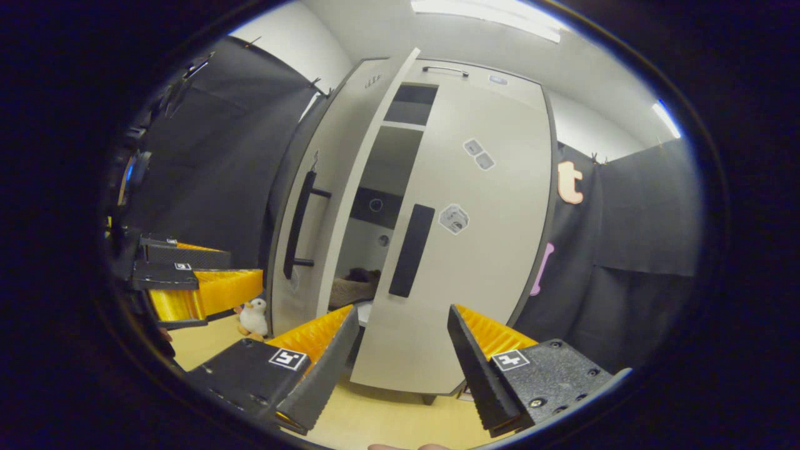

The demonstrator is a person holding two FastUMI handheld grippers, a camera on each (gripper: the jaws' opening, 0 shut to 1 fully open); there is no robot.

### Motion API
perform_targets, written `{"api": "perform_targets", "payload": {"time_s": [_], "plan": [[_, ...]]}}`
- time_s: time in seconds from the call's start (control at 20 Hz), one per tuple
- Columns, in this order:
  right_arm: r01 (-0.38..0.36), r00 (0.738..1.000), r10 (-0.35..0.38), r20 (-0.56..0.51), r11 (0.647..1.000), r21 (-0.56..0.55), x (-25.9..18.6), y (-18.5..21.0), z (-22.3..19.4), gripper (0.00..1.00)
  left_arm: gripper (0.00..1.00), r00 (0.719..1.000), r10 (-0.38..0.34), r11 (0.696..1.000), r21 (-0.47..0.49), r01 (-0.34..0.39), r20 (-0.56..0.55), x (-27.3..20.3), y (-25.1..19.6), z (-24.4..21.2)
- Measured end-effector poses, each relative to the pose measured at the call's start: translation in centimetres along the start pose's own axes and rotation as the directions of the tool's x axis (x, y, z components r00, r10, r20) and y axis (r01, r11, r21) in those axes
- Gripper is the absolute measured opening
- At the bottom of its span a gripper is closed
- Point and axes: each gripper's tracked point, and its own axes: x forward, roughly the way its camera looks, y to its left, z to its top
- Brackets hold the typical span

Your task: Grab one shoe with the right hand and put it into the shoe cabinet, grab the other shoe with the left hand and put it into the shoe cabinet; then close the right door with the right hand and the left door with the left hand.

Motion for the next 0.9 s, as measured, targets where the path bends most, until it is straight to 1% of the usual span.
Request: {"api": "perform_targets", "payload": {"time_s": [0.1, 0.15, 0.2, 0.25, 0.3, 0.4, 0.5, 0.6, 0.7, 0.9], "plan": [[0.006, 1.0, -0.006, -0.001, 0.998, 0.056, -0.4, 0.8, -0.3, 0.93, 0.91, 1.0, 0.027, 1.0, -0.01, -0.027, 0.01, -0.2, 0.0, 0.3], [0.02, 1.0, -0.02, -0.003, 0.997, 0.07, -0.5, 0.8, -0.5, 0.93, 0.91, 0.999, 0.053, 0.999, 0.002, -0.053, 0.011, -0.1, 0.3, 0.2], [0.062, 0.998, -0.062, -0.007, 0.996, 0.069, -0.7, 0.1, -0.7, 0.93, 0.9, 0.994, 0.104, 0.994, 0.027, -0.105, 0.013, -0.2, 1.2, -0.2], [0.109, 0.994, -0.108, -0.016, 0.992, 0.065, -0.8, -0.8, -1.1, 0.93, 0.9, 0.99, 0.14, 0.989, 0.044, -0.141, 0.013, -0.4, 1.8, -0.7], [0.127, 0.992, -0.125, -0.034, 0.989, 0.069, -0.7, -1.0, -1.6, 0.93, 0.9, 0.992, 0.125, 0.991, 0.041, -0.125, -0.005, -0.6, 1.1, -1.5], [0.108, 0.992, -0.101, -0.073, 0.988, 0.114, -0.6, -0.2, -2.8, 0.93, 0.91, 0.998, 0.052, 0.999, 0.0, -0.052, -0.026, -0.5, -1.3, -2.1], [0.121, 0.991, -0.114, -0.064, 0.985, 0.124, -0.6, -0.7, -2.6, 0.93, 0.91, 0.998, 0.063, 0.998, -0.023, -0.064, -0.021, -0.4, -0.8, -2.0], [0.134, 0.99, -0.128, -0.053, 0.983, 0.128, -0.6, -1.3, -2.3, 0.93, 0.91, 0.998, 0.059, 0.997, -0.049, -0.061, -0.023, -0.6, -0.6, -2.4], [0.131, 0.991, -0.128, -0.033, 0.982, 0.134, -0.8, -1.3, -1.8, 0.92, 0.91, 0.997, 0.079, 0.995, -0.052, -0.08, -0.023, -0.5, 0.0, -2.4], [0.131, 0.991, -0.131, -0.016, 0.986, 0.101, -0.9, -1.5, -1.4, 0.93, 0.9, 0.996, 0.09, 0.994, -0.068, -0.091, -0.017, -0.1, 0.0, -2.2]]}}
